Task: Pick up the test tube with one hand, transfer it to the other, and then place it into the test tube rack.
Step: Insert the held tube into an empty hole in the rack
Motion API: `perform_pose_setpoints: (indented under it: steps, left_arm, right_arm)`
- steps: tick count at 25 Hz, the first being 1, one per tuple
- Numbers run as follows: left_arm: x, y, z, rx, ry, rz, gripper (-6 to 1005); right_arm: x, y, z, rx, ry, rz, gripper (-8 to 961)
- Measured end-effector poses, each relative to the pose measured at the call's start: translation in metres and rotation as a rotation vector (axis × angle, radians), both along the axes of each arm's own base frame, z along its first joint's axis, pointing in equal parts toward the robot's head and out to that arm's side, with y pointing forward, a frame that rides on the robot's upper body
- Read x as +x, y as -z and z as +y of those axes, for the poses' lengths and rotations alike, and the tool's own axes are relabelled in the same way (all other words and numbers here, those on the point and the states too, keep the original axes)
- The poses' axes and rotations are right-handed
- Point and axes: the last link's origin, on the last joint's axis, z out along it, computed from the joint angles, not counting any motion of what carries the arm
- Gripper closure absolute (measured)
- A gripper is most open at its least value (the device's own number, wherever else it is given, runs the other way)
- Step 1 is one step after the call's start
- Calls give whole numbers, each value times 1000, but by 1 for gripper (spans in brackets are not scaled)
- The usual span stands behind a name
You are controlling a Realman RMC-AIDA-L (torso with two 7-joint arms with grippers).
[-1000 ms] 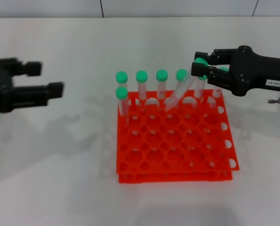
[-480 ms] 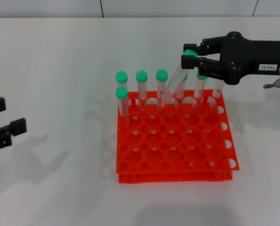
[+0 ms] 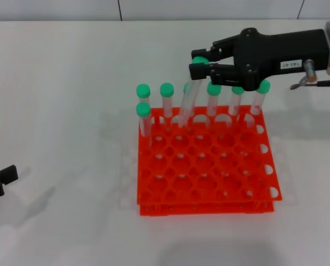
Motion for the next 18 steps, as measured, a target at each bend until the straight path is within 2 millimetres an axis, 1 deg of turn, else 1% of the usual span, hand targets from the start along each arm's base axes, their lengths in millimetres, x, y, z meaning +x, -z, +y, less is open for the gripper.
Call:
perform_pose_setpoints:
  steps: [9,18]
  left_arm:
    - [-22,9,-8,42,-24,-28,279]
    - [-27,12,-9,54,-39,-45,279]
  right_arm:
    - [-18,11,11,10,-37,-68,705]
    - [-31,18,13,-3,-89,-118,704]
